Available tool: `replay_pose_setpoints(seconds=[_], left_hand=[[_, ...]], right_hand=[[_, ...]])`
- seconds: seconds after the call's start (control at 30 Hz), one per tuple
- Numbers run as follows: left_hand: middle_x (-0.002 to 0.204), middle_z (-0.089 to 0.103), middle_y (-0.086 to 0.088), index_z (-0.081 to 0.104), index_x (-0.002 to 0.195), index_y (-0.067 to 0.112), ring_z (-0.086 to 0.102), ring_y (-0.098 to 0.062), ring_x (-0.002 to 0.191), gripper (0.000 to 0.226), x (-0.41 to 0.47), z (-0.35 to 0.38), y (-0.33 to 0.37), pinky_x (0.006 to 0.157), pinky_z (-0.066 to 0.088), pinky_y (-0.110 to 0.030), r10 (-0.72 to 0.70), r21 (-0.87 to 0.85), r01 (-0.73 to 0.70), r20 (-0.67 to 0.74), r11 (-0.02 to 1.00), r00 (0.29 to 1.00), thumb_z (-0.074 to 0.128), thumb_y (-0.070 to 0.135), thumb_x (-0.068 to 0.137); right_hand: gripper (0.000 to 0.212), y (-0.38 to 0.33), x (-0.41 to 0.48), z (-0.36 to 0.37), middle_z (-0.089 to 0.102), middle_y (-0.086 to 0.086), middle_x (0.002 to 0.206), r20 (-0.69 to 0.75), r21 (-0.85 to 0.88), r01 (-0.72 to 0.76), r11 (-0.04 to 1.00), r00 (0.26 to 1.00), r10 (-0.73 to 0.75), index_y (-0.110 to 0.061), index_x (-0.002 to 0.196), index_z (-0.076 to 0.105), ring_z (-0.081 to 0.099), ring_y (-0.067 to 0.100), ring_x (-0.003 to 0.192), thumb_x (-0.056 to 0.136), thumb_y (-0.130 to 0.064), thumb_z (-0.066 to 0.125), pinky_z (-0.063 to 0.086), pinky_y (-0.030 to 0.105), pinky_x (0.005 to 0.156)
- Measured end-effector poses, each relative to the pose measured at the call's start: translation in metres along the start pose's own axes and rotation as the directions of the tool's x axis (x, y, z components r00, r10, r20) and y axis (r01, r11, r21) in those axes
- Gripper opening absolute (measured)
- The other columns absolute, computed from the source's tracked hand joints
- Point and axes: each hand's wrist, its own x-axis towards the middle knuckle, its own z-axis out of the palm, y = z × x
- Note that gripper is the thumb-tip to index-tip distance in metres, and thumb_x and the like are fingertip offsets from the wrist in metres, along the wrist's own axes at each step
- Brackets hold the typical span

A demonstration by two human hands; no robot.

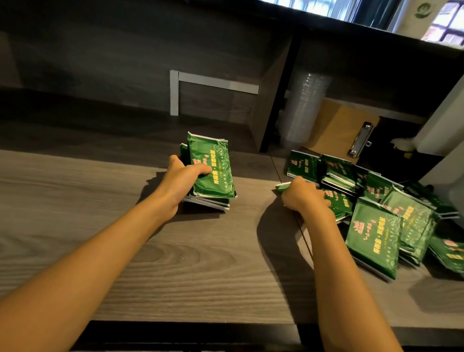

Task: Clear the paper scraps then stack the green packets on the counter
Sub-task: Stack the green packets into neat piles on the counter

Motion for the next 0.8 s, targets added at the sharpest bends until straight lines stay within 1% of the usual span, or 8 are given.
replay_pose_setpoints(seconds=[0.1, 0.17, 0.27, 0.43, 0.53, 0.63, 0.73, 0.8], left_hand=[[0.1, 0.055, -0.005, 0.035, 0.114, 0.01, 0.059, -0.014, 0.082, 0.037, 0.0, 0.0, 0.0, 0.061, 0.047, -0.025, 0.005, 0.005, -0.005, 0.001, 1.0, 1.0, 0.06, 0.014, 0.087], [0.099, 0.055, -0.004, 0.035, 0.114, 0.01, 0.059, -0.013, 0.083, 0.037, 0.001, -0.001, 0.0, 0.062, 0.047, -0.025, 0.007, 0.008, -0.007, -0.001, 1.0, 1.0, 0.06, 0.014, 0.087], [0.102, 0.055, -0.005, 0.035, 0.113, 0.011, 0.059, -0.014, 0.085, 0.037, 0.003, -0.003, 0.0, 0.064, 0.047, -0.026, 0.01, 0.013, -0.01, -0.009, 1.0, 1.0, 0.06, 0.014, 0.087], [0.111, 0.056, -0.009, 0.035, 0.113, 0.011, 0.06, -0.019, 0.093, 0.037, 0.004, -0.005, -0.001, 0.076, 0.051, -0.032, 0.003, 0.02, -0.002, -0.026, 1.0, 1.0, 0.061, 0.015, 0.086], [0.113, 0.056, -0.01, 0.035, 0.112, 0.012, 0.06, -0.021, 0.096, 0.037, 0.005, -0.005, -0.001, 0.081, 0.051, -0.035, 0.001, 0.031, 0.0, -0.027, 1.0, 1.0, 0.061, 0.016, 0.086], [0.113, 0.056, -0.011, 0.035, 0.111, 0.012, 0.06, -0.021, 0.096, 0.036, 0.005, -0.005, 0.0, 0.081, 0.051, -0.036, 0.002, 0.029, -0.001, -0.024, 1.0, 1.0, 0.061, 0.015, 0.086], [0.114, 0.056, -0.01, 0.035, 0.111, 0.013, 0.06, -0.021, 0.098, 0.036, 0.006, -0.006, 0.0, 0.083, 0.05, -0.036, 0.006, 0.033, -0.005, -0.031, 0.999, 0.999, 0.061, 0.016, 0.086], [0.112, 0.056, -0.009, 0.035, 0.111, 0.013, 0.06, -0.02, 0.095, 0.036, 0.006, -0.007, 0.0, 0.079, 0.049, -0.035, 0.007, 0.03, -0.006, -0.037, 1.0, 0.999, 0.061, 0.016, 0.086]], right_hand=[[0.045, -0.005, -0.003, 0.0, 0.04, 0.02, 0.141, -0.005, 0.042, 0.162, 0.986, 0.987, -0.162, -0.005, 0.136, 0.036, 0.037, 0.038, 0.129, 0.096, -0.021, 0.047, 0.036, 0.043, 0.104], [0.054, -0.01, -0.007, 0.001, 0.043, 0.017, 0.14, 0.031, 0.124, 0.239, 0.963, 0.969, -0.244, -0.005, 0.138, 0.033, 0.041, 0.033, 0.127, 0.093, -0.023, 0.056, 0.038, 0.039, 0.1], [0.071, -0.012, -0.008, 0.001, 0.041, 0.014, 0.141, 0.093, 0.26, 0.258, 0.931, 0.953, -0.29, -0.005, 0.142, 0.029, 0.041, 0.03, 0.127, 0.086, -0.026, 0.067, 0.039, 0.038, 0.1], [0.087, -0.004, -0.002, 0.0, 0.035, 0.014, 0.145, 0.037, 0.013, 0.202, 0.979, 0.979, -0.202, -0.01, 0.138, 0.036, 0.033, 0.034, 0.133, 0.072, -0.057, 0.07, 0.033, 0.045, 0.106], [0.089, -0.002, -0.001, 0.002, 0.042, 0.014, 0.14, 0.049, 0.025, 0.194, 0.981, 0.98, -0.195, -0.009, 0.131, 0.042, 0.041, 0.033, 0.127, 0.066, -0.065, 0.069, 0.037, 0.04, 0.098], [0.083, -0.004, -0.004, 0.002, 0.05, 0.012, 0.13, 0.027, 0.144, 0.221, 0.965, 0.974, -0.227, -0.005, 0.131, 0.042, 0.049, 0.027, 0.115, 0.072, -0.055, 0.072, 0.043, 0.032, 0.085], [0.067, -0.007, -0.006, 0.0, 0.057, 0.012, 0.109, 0.006, 0.319, 0.23, 0.919, 0.97, -0.244, -0.001, 0.128, 0.046, 0.054, 0.021, 0.09, 0.079, -0.039, 0.072, 0.043, 0.029, 0.067], [0.051, -0.011, -0.008, -0.003, 0.06, 0.011, 0.106, -0.041, 0.441, 0.241, 0.865, 0.968, -0.249, -0.001, 0.122, 0.052, 0.057, 0.021, 0.088, 0.083, -0.027, 0.07, 0.048, 0.029, 0.068]])
